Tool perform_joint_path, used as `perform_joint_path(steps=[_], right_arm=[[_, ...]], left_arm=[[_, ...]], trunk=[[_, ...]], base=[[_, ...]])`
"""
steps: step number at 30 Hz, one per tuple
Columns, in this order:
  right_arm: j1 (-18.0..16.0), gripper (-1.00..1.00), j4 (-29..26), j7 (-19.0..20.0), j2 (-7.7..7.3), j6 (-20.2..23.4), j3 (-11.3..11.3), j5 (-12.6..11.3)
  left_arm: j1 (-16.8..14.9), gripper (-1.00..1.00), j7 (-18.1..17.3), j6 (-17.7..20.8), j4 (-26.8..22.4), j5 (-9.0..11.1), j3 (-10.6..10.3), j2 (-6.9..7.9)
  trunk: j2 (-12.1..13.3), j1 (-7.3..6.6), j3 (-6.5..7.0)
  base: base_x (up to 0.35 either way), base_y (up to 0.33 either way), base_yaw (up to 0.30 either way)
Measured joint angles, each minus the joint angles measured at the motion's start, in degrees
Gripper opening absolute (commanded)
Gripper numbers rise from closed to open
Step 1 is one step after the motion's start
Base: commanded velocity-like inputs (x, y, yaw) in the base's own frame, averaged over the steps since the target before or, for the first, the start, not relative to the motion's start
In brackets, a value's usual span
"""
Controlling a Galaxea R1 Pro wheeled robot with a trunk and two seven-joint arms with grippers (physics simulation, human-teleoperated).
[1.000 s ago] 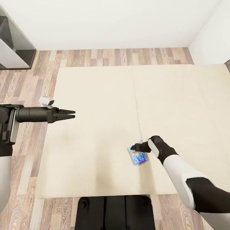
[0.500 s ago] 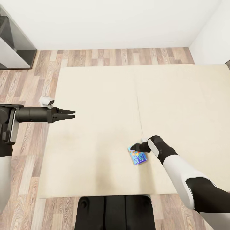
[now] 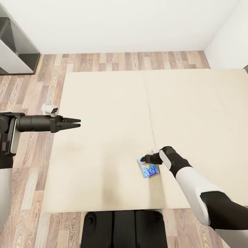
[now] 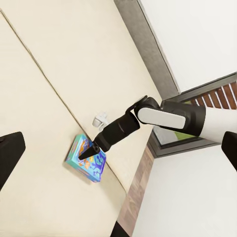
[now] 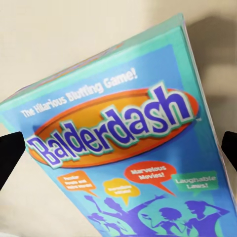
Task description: Put all the toys in the child's room - the three board games (two on the bed and one on the table), the two jigsaw puzzles on the table, and the tennis ball on the table - inside the toy box on the table in the child's room.
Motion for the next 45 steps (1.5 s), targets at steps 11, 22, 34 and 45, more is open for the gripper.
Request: perform_joint_path(steps=[11,22,34,45], right_arm=[[0.0,1.0,0.0,0.05,-0.07,0.01,0.0,-0.01],[0.0,1.0,0.0,0.05,-0.11,0.0,0.0,-0.02],[0.0,1.0,0.0,0.09,-0.25,-0.03,0.01,0.05],[0.0,1.0,0.0,0.1,-0.19,-0.02,0.02,0.03]], left_arm=[[0.0,1.0,0.0,0.0,0.0,0.0,0.01,-0.05],[0.0,1.0,0.0,0.0,0.0,0.0,0.01,-0.08],[0.0,1.0,-0.01,0.0,0.0,-0.02,-0.12,-0.09],[-0.01,1.0,-0.01,0.0,0.0,-0.02,-0.14,-0.09]], trunk=[[0.0,0.0,0.0],[0.0,0.0,0.0],[0.0,0.0,0.0],[0.0,0.0,0.0]], base=[[0.0,0.0,0.0],[0.0,0.0,0.0],[0.0,0.029,0.0],[0.0,0.157,0.0]])
